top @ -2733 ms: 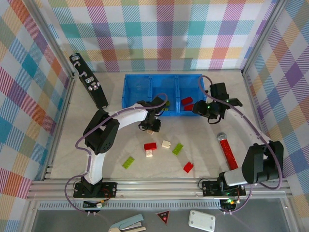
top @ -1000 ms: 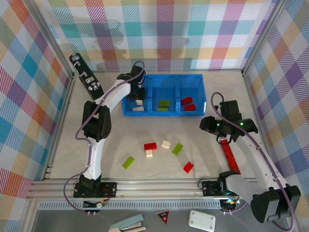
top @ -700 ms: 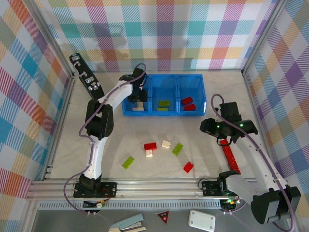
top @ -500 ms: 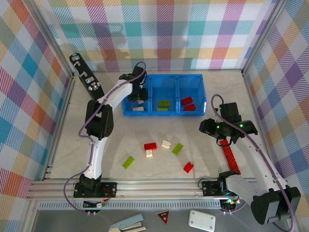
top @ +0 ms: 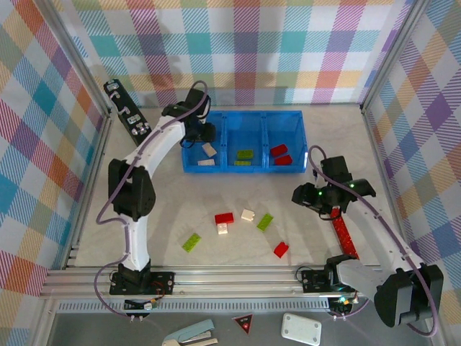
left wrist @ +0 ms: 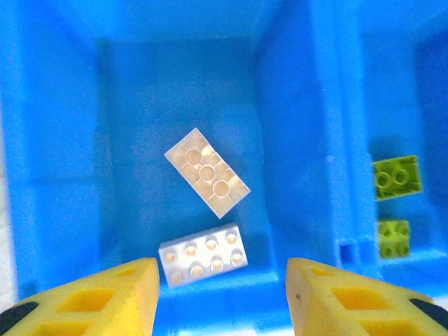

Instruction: Sort the legos into containers by color

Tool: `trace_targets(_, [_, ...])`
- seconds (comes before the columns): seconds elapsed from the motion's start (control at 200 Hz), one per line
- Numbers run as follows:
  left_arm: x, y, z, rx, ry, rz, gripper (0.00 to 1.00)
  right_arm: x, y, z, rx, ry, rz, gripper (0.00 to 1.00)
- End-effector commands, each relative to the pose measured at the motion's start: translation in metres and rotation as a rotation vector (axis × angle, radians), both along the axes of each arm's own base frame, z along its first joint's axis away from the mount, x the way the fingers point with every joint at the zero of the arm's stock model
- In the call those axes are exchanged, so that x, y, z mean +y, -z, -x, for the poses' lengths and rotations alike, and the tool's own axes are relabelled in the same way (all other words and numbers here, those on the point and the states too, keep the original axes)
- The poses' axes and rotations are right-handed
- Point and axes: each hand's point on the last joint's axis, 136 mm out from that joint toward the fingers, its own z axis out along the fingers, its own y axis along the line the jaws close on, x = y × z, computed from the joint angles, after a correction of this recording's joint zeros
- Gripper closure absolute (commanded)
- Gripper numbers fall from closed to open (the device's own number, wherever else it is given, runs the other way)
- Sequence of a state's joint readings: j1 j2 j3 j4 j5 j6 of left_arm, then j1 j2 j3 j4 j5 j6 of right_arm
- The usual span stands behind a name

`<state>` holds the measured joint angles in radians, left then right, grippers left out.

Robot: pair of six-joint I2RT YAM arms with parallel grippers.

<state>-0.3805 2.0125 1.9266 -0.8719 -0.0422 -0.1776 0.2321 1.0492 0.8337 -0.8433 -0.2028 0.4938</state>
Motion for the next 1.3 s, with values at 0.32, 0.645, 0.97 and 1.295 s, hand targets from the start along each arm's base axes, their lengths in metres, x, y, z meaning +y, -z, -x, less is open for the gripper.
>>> trace_targets(0.32, [0.038, -0.067, 0.072, -0.094, 0.048, -0.017, 0.47, 0.024, 0.026, 0.041, 0.143, -0.018, 0.088, 0.45])
trace_targets(0.645, [0.067, -0.09, 0.092, -0.271, 0.01, -0.052, 0.36, 0.036, 0.038, 0.074, 0.241, 0.169, 0.147, 0.37])
trace_targets(0.97, [0.079, -0.08, 0.099, -0.306, -0.015, -0.088, 0.21, 0.044, 0.064, 0.113, 0.358, 0.317, 0.264, 0.29])
trace_targets(1.295, [0.07, -0.067, 0.098, -0.29, 0.018, -0.054, 0.22, 0.06, 0.088, 0.126, 0.388, 0.35, 0.262, 0.28])
